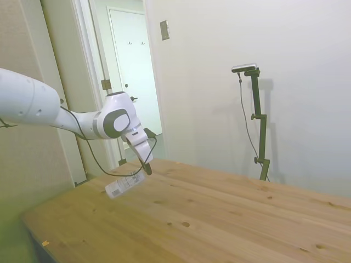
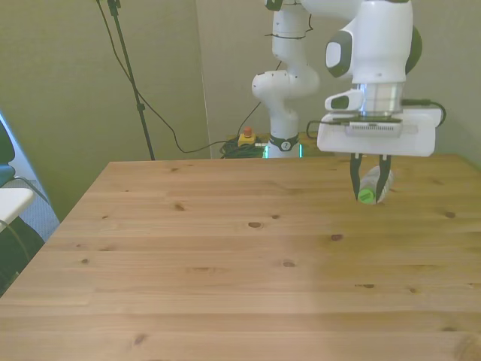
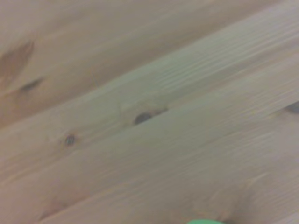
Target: Stand the water bottle
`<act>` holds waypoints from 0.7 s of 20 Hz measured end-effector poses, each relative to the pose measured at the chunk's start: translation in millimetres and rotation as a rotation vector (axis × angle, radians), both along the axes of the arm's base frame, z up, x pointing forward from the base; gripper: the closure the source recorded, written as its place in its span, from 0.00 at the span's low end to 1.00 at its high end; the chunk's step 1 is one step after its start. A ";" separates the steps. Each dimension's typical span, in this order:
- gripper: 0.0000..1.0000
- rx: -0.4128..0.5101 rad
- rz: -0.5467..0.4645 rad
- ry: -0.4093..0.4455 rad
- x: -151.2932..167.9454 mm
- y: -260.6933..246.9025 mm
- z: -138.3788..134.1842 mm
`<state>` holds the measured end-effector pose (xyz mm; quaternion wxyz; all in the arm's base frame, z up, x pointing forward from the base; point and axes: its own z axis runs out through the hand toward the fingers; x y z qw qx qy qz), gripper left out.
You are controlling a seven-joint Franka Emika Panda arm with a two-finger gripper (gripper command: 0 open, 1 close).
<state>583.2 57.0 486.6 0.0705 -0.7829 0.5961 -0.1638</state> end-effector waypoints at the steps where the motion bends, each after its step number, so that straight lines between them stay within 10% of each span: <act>1: 1.00 -0.025 -0.025 -0.033 -6.8 -4.1 8.7; 6: 1.00 -0.059 0.014 -0.042 -50.7 -7.9 19.0; 14: 1.00 -0.257 -0.153 -0.203 -14.0 -45.1 17.5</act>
